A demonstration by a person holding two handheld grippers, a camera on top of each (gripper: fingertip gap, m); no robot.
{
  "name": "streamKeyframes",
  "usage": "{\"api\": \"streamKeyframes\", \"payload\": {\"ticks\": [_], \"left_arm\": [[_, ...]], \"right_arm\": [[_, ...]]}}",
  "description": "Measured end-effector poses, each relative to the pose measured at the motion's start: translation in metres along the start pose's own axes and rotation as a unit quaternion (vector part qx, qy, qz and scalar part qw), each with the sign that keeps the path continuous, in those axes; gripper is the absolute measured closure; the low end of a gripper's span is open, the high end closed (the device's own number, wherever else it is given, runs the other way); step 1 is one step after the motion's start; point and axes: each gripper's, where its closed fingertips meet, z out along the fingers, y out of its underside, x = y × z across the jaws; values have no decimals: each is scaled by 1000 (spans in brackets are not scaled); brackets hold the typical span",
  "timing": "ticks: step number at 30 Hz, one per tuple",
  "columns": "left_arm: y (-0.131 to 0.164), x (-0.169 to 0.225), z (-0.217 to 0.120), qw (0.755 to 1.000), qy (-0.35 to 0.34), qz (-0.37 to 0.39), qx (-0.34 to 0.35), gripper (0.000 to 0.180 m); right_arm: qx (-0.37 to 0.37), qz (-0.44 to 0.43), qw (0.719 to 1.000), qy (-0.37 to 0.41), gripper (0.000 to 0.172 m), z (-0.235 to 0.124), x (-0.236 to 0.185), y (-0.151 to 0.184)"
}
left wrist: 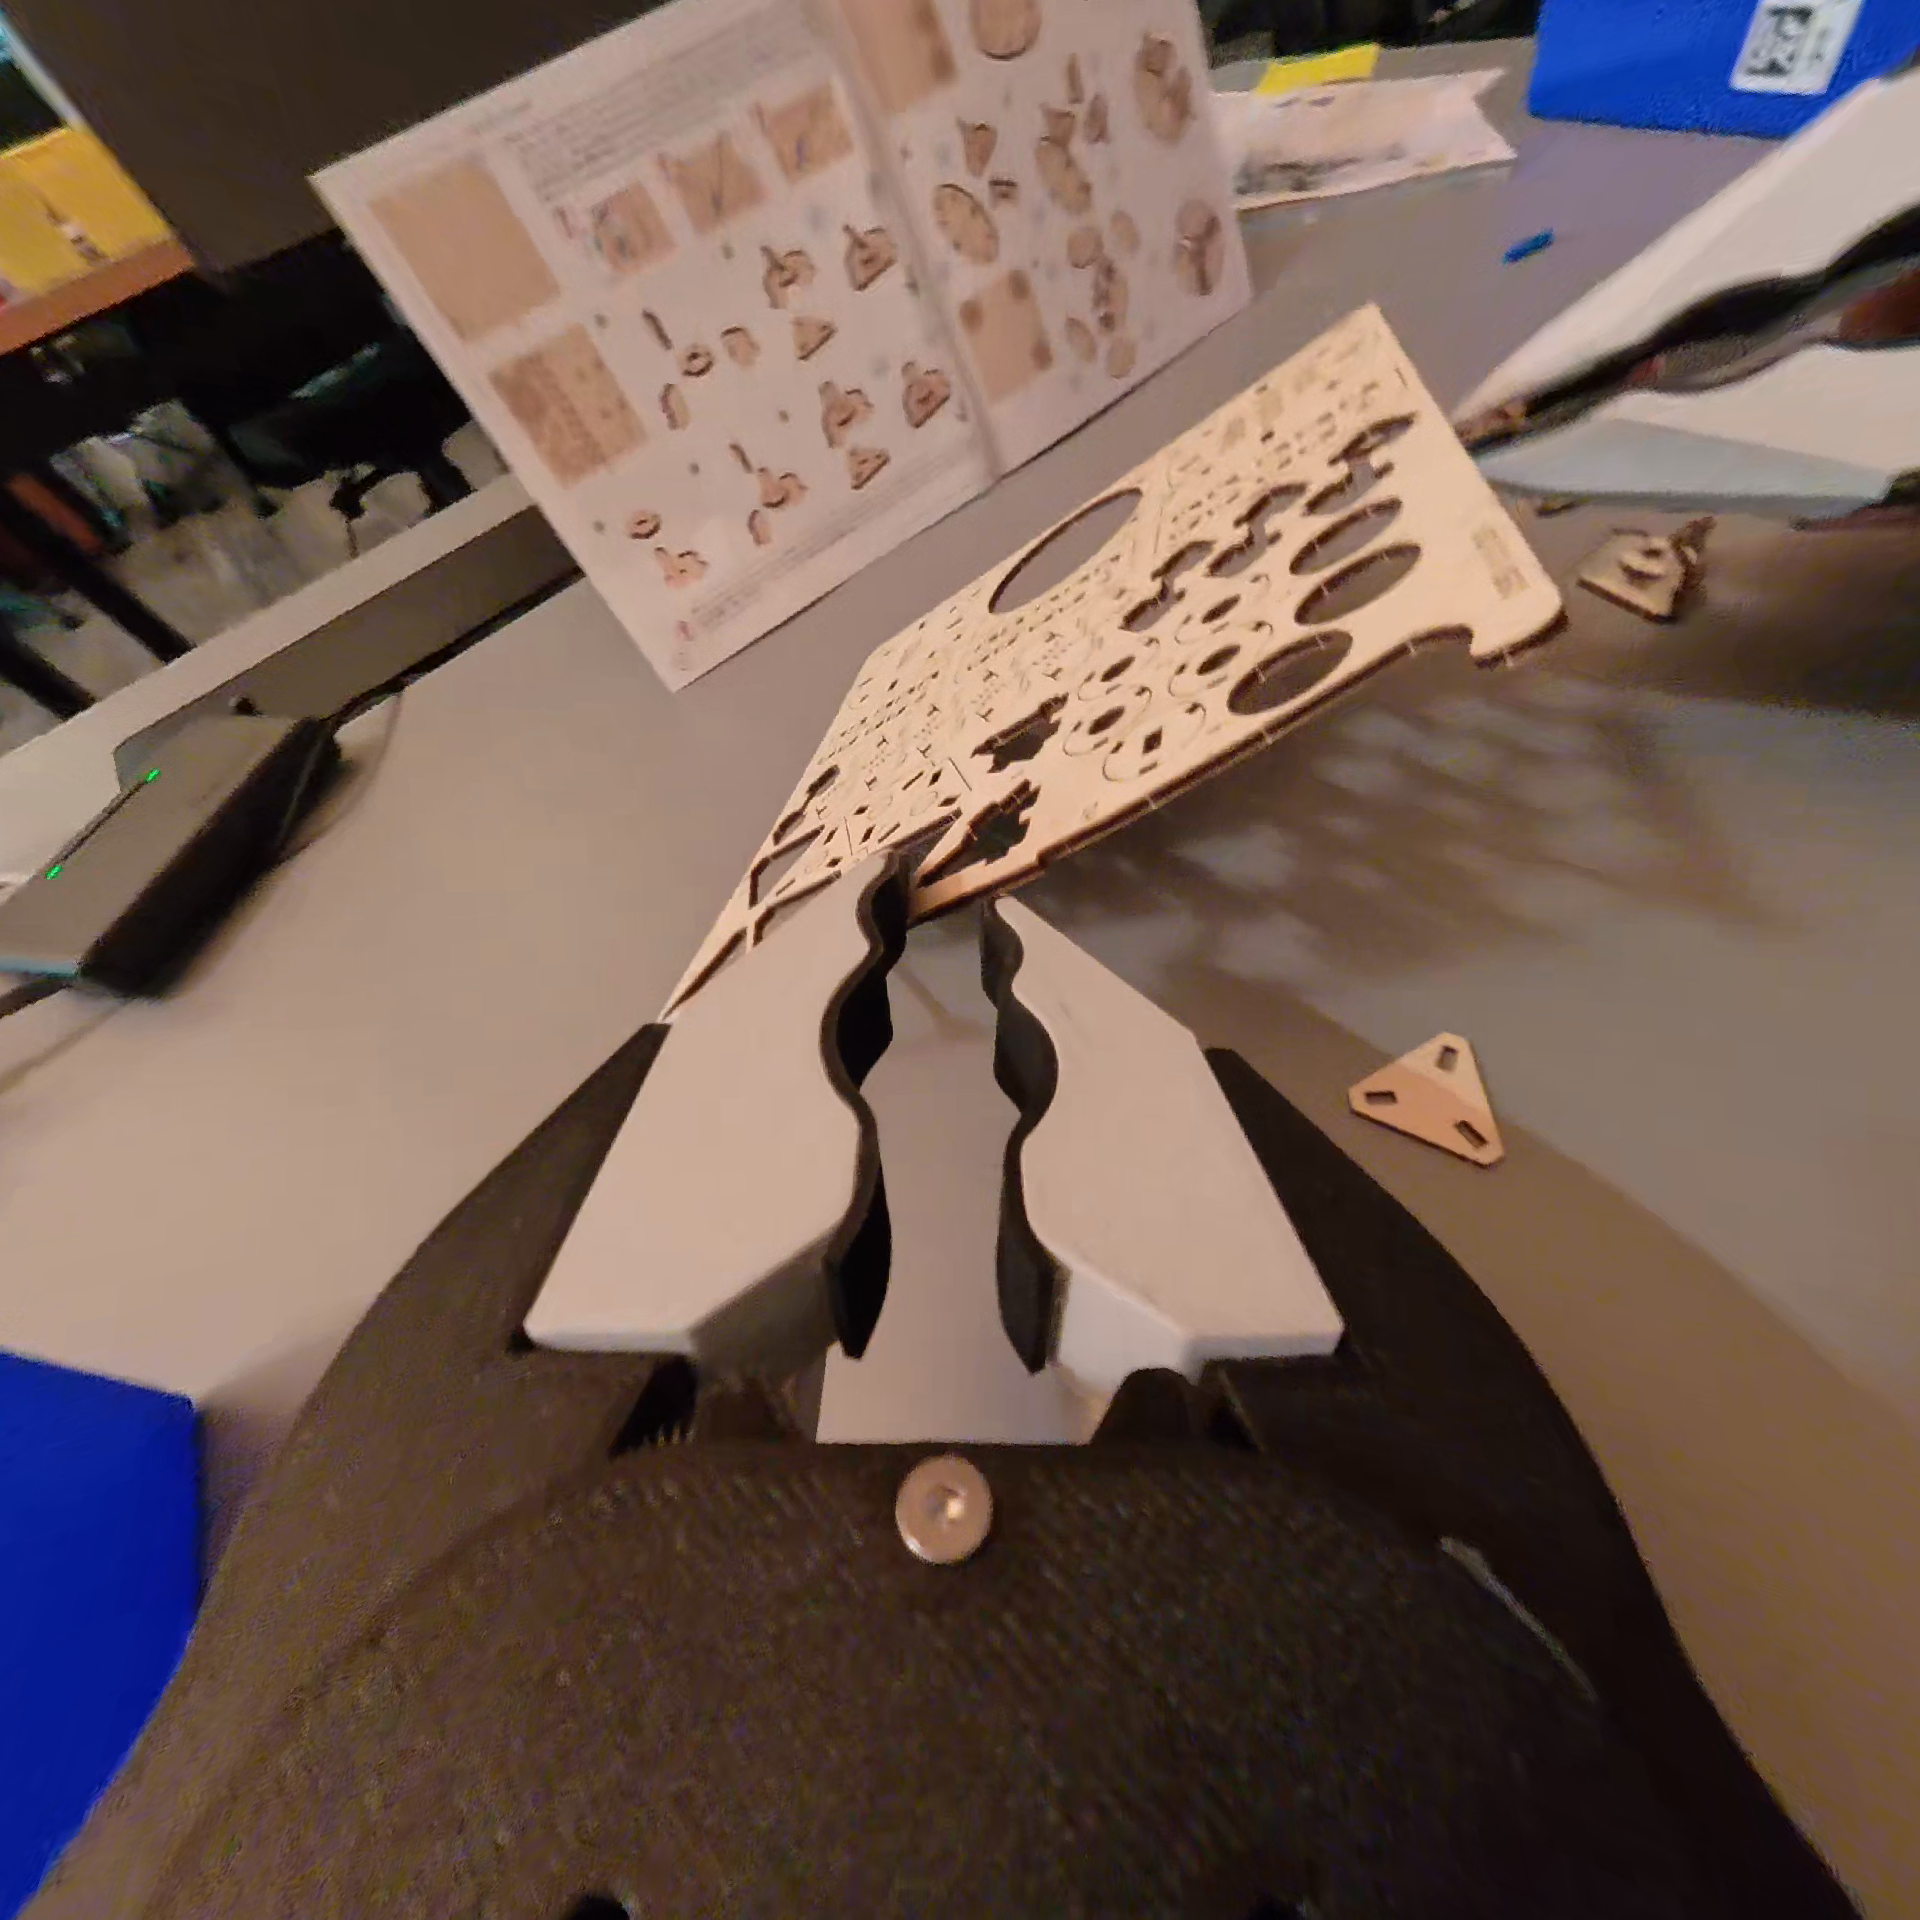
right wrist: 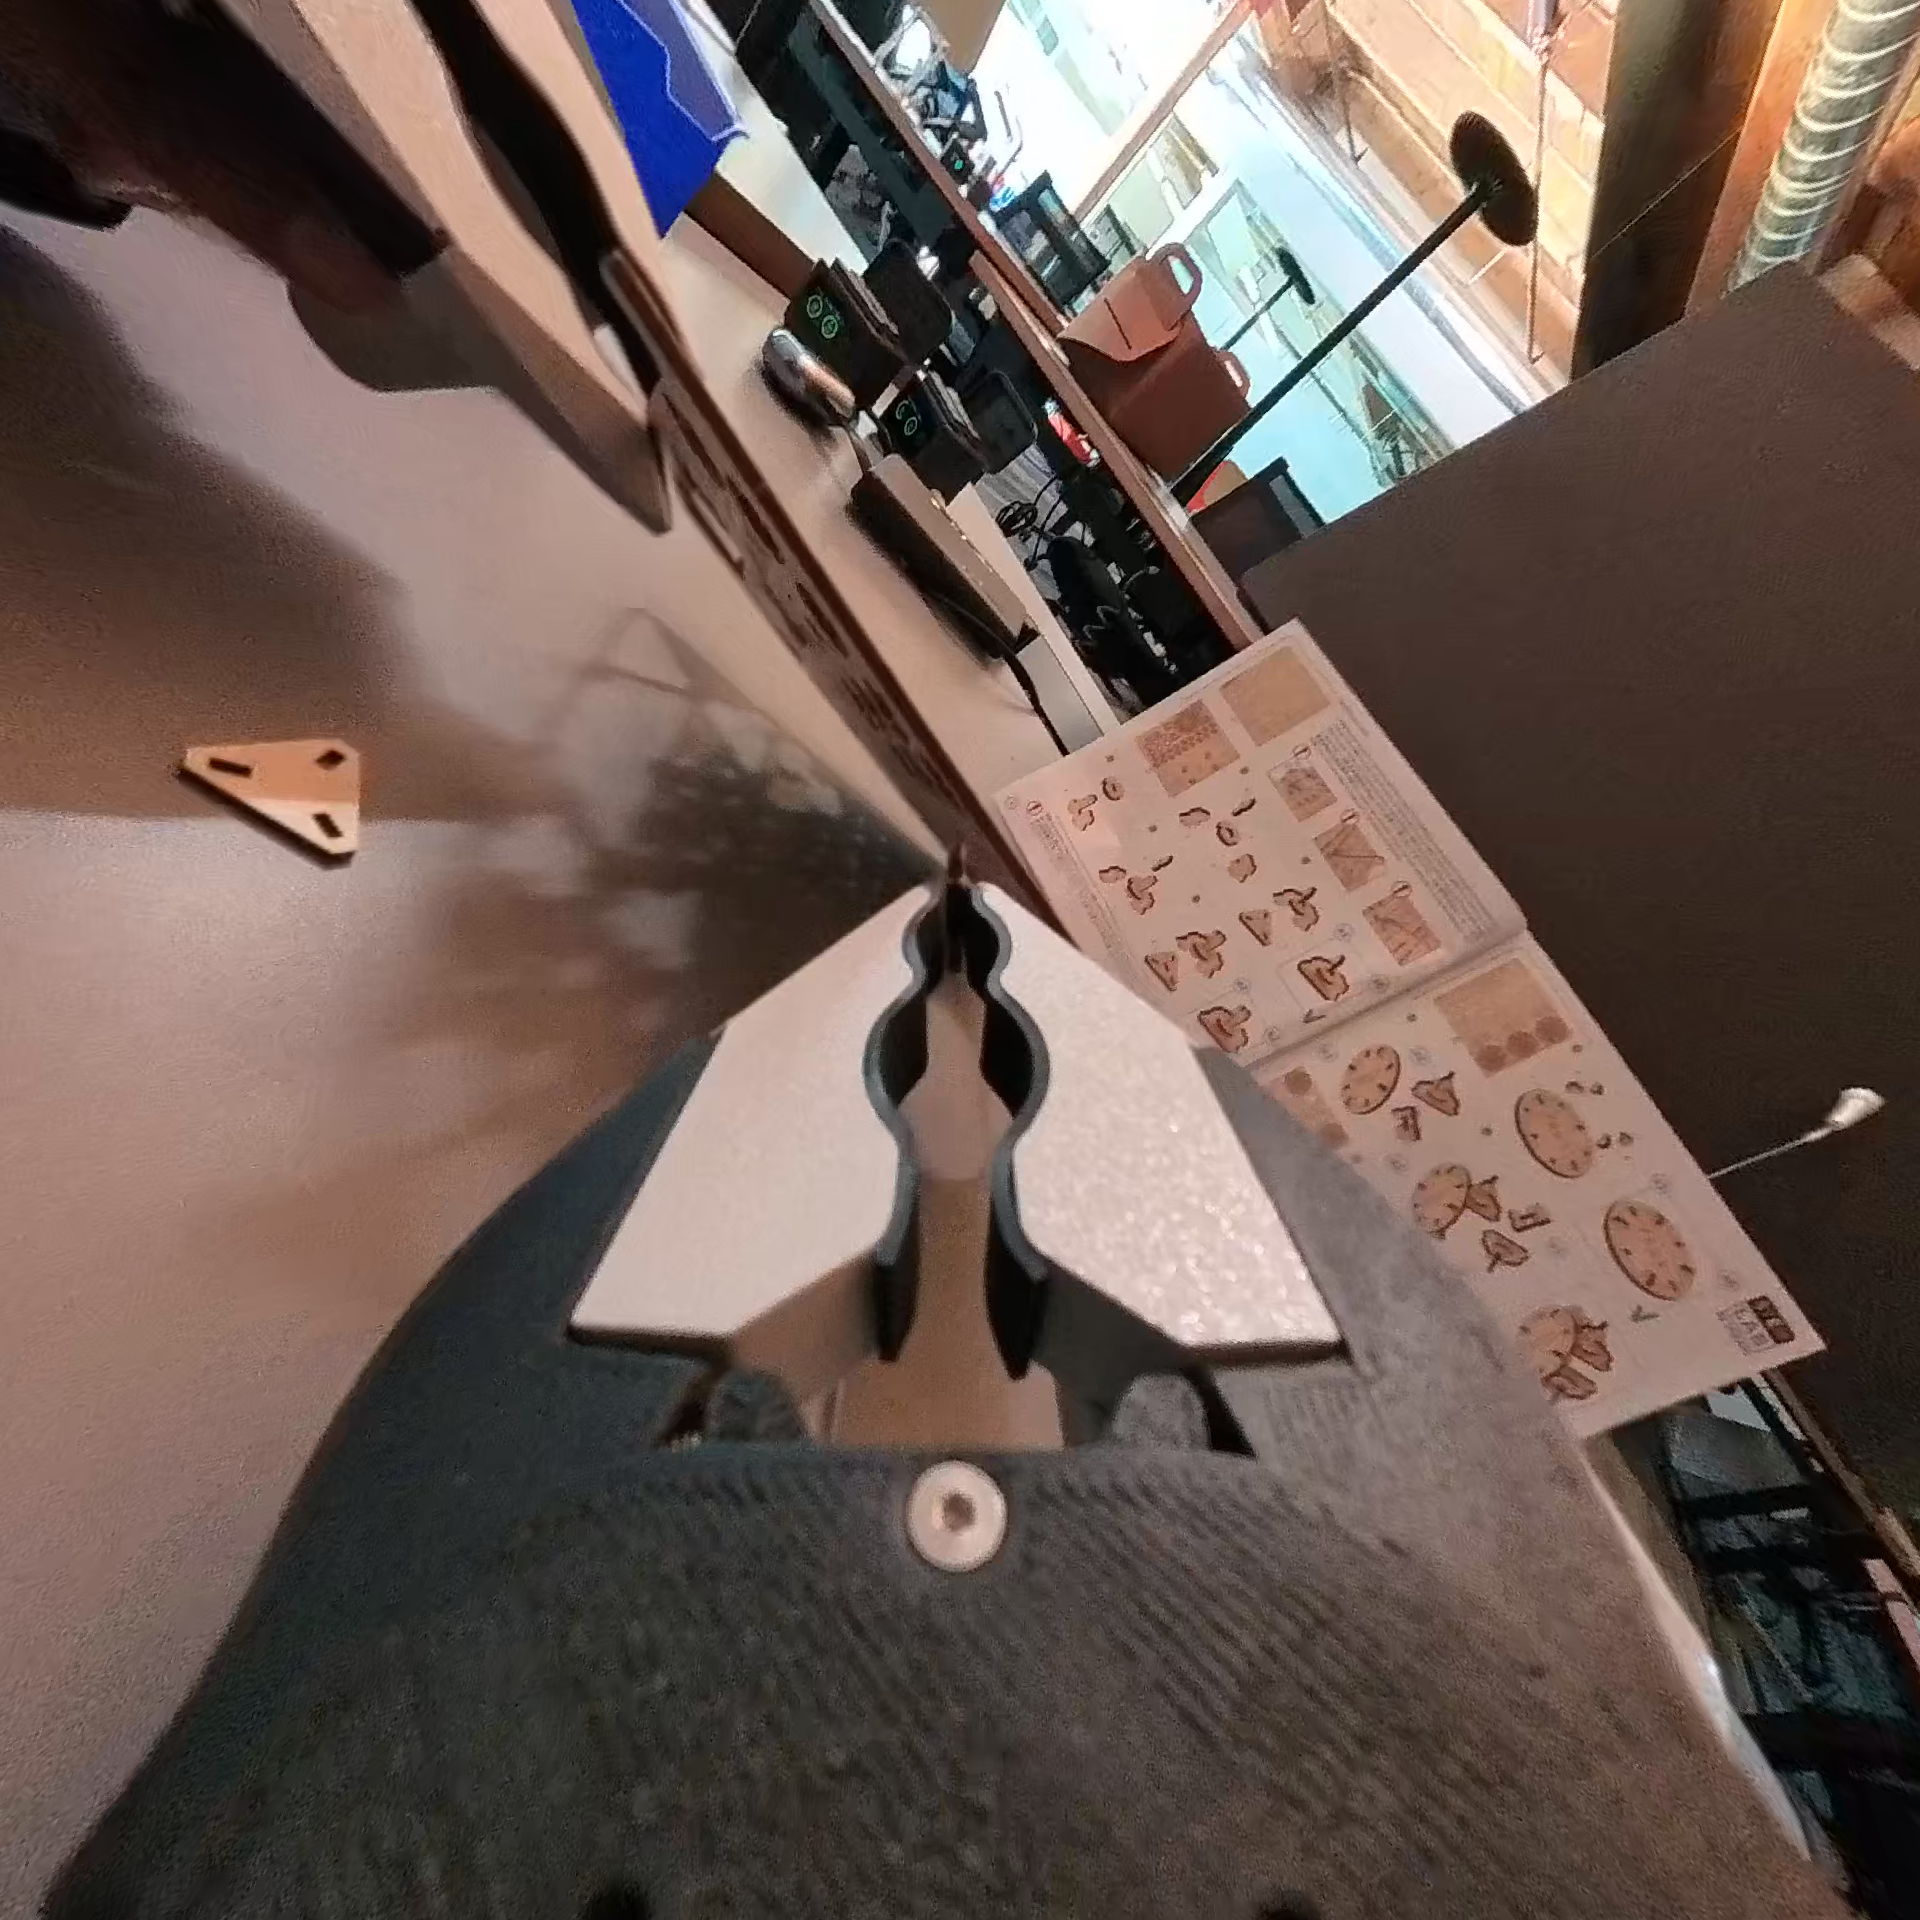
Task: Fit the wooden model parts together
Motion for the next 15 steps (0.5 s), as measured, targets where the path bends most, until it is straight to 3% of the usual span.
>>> {"api": "streamKeyframes", "payload": {"ticks": [7, 15], "left_arm": [[39, -23, 5, 992, -47, -53, -105, 157], [28, -29, -8, 990, -30, -115, -70, 152]], "right_arm": [[-11, -11, 1000, -15, 171, 2, -7, 4], [28, 41, 999, -1, 171, -8, 10, -3]]}}
